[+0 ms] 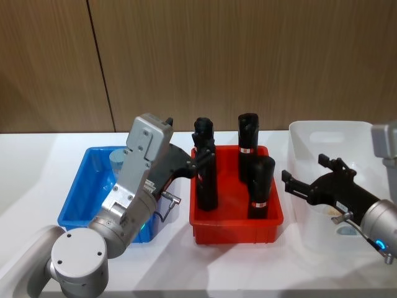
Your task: Pick the cotton swabs from the blue box and place them into the white box.
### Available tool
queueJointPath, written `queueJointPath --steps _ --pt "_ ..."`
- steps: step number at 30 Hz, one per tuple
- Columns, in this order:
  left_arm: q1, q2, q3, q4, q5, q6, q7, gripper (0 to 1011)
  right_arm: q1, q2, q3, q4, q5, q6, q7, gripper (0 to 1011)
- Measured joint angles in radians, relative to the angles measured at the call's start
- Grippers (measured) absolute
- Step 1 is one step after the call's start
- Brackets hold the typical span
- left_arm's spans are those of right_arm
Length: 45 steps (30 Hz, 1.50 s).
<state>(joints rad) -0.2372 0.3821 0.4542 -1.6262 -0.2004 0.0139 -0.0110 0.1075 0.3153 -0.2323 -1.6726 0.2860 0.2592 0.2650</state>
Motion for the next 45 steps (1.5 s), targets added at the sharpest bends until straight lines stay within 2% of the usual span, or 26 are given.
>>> queueJointPath --steps 8,17,35,45 --pt "0.000 0.000 0.000 0.000 0.000 0.000 0.000 1003 0.068 -0.027 -0.012 0.076 -0.029 0.068 0.049 1002" --pt "0.000 0.000 0.000 0.000 0.000 0.000 0.000 1003 0.142 -0.055 -0.025 0.164 -0.066 0.118 0.097 1002" --pt "0.000 0.000 0.000 0.000 0.000 0.000 0.000 1003 0.248 -0.097 -0.045 0.298 -0.115 0.148 0.168 1002" --pt "0.000 0.000 0.000 0.000 0.000 0.000 0.000 1003 0.282 -0.114 -0.054 0.345 -0.127 0.146 0.189 1001"
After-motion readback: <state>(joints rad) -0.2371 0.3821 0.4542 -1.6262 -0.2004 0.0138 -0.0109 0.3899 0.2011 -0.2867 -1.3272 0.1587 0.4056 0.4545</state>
